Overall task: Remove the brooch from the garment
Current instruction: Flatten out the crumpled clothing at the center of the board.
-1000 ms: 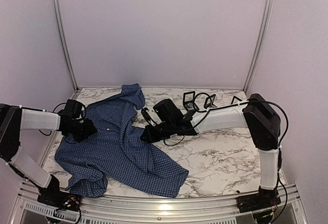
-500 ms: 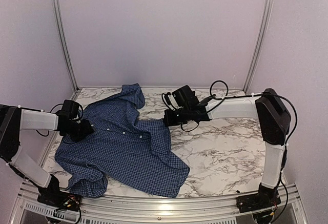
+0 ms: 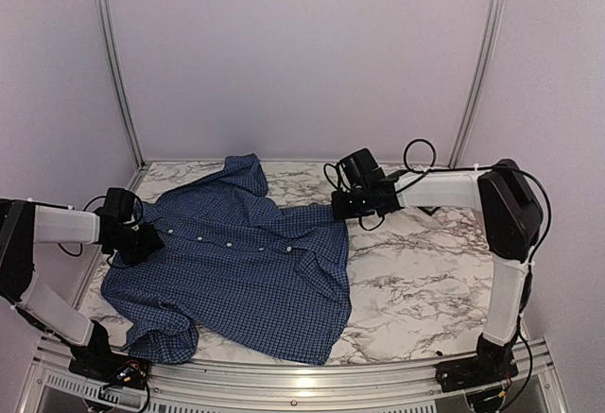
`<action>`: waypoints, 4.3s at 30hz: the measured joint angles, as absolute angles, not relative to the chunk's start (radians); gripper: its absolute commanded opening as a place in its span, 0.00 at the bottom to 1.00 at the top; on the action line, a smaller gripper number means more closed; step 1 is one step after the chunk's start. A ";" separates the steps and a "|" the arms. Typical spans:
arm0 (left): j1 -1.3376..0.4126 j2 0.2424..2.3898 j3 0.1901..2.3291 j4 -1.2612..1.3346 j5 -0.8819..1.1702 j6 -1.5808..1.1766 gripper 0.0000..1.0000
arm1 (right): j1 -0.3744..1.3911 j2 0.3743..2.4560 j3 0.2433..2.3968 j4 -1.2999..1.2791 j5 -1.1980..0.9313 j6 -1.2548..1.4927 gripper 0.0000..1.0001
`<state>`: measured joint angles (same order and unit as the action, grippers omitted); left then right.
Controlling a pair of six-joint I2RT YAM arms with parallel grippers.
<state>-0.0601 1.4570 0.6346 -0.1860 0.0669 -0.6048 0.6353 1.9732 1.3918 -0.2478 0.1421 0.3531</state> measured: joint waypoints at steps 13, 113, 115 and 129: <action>-0.046 1.448 0.621 -0.189 0.078 -0.601 0.62 | 0.612 1.939 1.307 -0.240 0.253 0.306 0.00; -0.012 1.379 0.603 -0.222 0.090 -0.601 0.63 | 0.497 2.153 1.493 -0.145 0.091 0.305 0.00; -0.012 1.379 0.603 -0.222 0.091 -0.601 0.63 | 0.501 2.153 1.469 -0.142 0.075 0.319 0.00; -0.012 1.373 0.603 -0.223 0.097 -0.601 0.63 | 0.440 2.180 1.444 -0.112 -0.018 0.393 0.00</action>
